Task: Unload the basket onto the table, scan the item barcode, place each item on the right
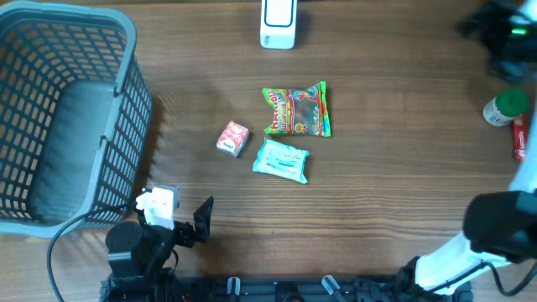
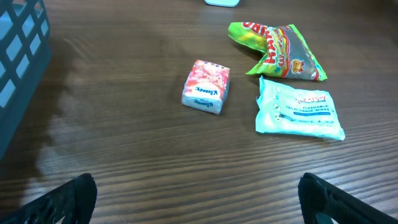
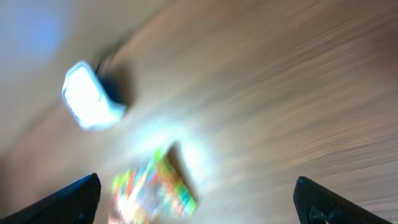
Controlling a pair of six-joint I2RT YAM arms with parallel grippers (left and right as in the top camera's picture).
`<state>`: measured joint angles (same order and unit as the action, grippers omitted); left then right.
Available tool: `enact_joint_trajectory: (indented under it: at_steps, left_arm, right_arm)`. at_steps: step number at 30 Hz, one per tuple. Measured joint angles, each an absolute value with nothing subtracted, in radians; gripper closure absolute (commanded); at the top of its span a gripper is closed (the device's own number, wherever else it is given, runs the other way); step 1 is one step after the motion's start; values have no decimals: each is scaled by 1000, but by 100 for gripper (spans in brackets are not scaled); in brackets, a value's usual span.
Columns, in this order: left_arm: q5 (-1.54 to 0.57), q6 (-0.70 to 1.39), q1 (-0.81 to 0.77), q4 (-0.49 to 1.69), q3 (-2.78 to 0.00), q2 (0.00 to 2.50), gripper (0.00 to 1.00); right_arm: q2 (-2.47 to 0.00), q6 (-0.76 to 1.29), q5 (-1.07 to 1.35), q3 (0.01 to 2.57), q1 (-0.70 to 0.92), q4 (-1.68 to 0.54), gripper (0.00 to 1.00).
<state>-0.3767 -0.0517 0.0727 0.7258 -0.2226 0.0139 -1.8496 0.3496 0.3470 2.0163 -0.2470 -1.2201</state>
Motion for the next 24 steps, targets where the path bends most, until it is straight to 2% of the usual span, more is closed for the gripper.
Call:
enact_joint_trajectory:
  at_steps: [5,8,11,16,19,24]
  left_arm:
    - [-377,-52,73,726,-223,14,0]
    - [-377,-52,73,726,-223,14,0]
    - [-376,-52,73,726,-223,14,0]
    - [-377,-52,73,726,-223,14,0]
    - [-376,-52,73,726,-223,14,0]
    - [-377,-52,73,726,-223,14,0]
  right_arm:
    - [-1921,371,352,1929,115,-1209,0]
    - [-1946,381,295,1922,261,-1142,0]
    - [-1948,400,162,1922,375,-1130,0]
    - [-2046,414,-213,1923,598,-1127,0]
    - [-2159,432,-387,1923,699,-1109,0]
    - [-2289,479,-517,1921,715,-1090,1]
